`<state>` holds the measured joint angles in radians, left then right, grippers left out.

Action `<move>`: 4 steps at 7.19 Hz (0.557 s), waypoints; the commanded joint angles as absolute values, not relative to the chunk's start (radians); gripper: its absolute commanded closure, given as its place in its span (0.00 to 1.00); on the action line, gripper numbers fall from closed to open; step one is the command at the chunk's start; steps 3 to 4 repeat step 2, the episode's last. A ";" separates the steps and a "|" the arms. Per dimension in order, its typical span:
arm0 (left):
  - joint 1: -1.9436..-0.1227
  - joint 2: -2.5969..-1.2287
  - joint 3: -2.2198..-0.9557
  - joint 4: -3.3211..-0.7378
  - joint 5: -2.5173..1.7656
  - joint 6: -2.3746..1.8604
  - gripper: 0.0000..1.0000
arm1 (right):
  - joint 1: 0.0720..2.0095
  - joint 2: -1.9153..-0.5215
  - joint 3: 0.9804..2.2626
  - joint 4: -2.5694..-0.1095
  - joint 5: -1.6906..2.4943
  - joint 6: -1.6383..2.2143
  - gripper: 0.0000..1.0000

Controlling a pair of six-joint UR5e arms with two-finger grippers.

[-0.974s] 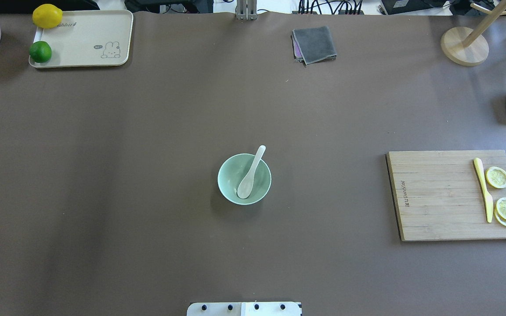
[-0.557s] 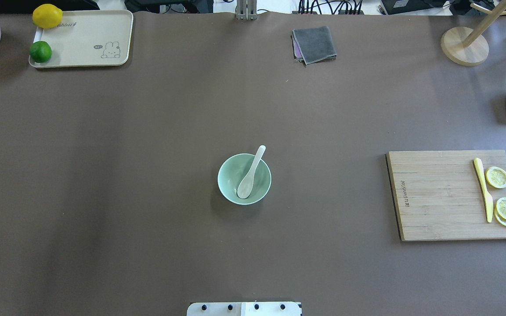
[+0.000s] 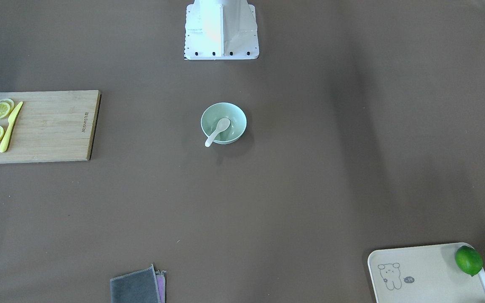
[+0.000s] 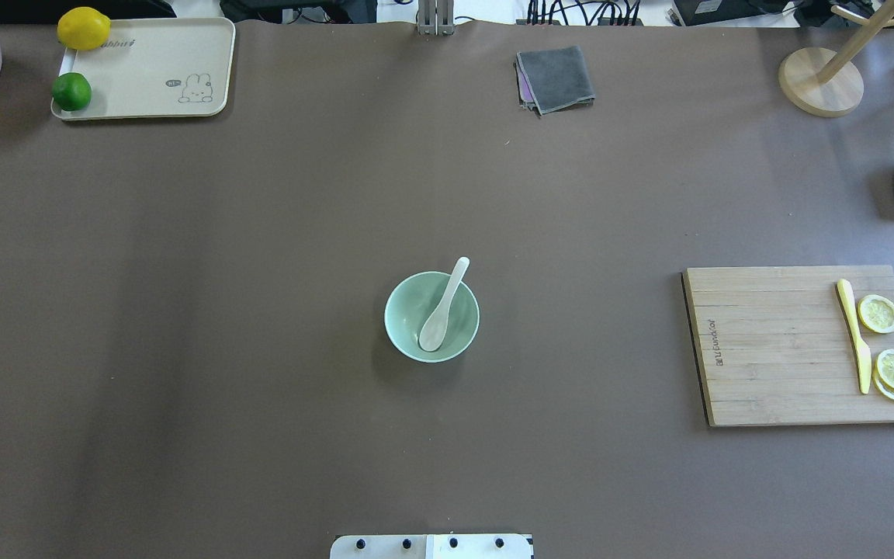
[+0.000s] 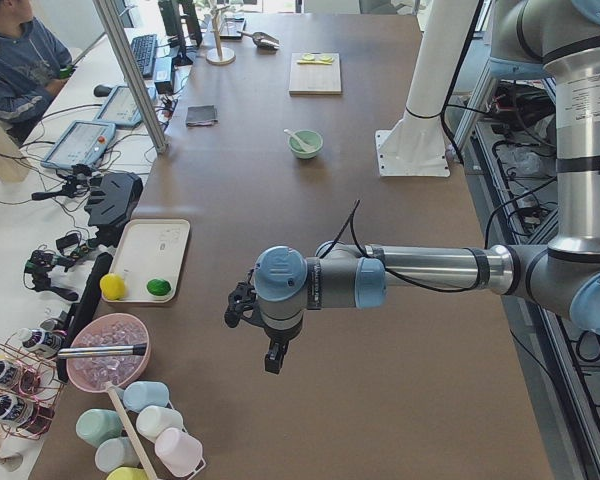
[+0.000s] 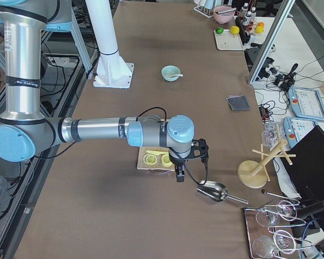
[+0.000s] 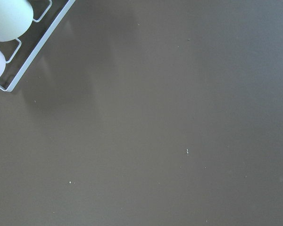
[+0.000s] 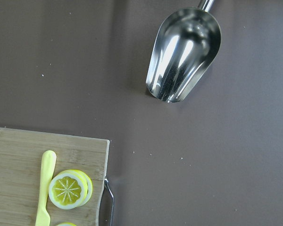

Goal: Place spoon in bowl

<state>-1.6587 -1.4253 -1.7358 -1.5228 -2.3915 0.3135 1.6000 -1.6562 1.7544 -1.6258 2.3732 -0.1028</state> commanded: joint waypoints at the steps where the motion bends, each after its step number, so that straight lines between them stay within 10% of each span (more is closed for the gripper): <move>1: -1.658 -1.427 -1.732 -1.525 -2.471 0.314 0.02 | 1.600 -1.657 1.753 -1.626 2.372 -0.103 0.00; 4: -1.657 -1.428 -1.732 -1.525 -2.471 0.316 0.02 | 1.600 -1.657 1.753 -1.626 2.373 -0.103 0.00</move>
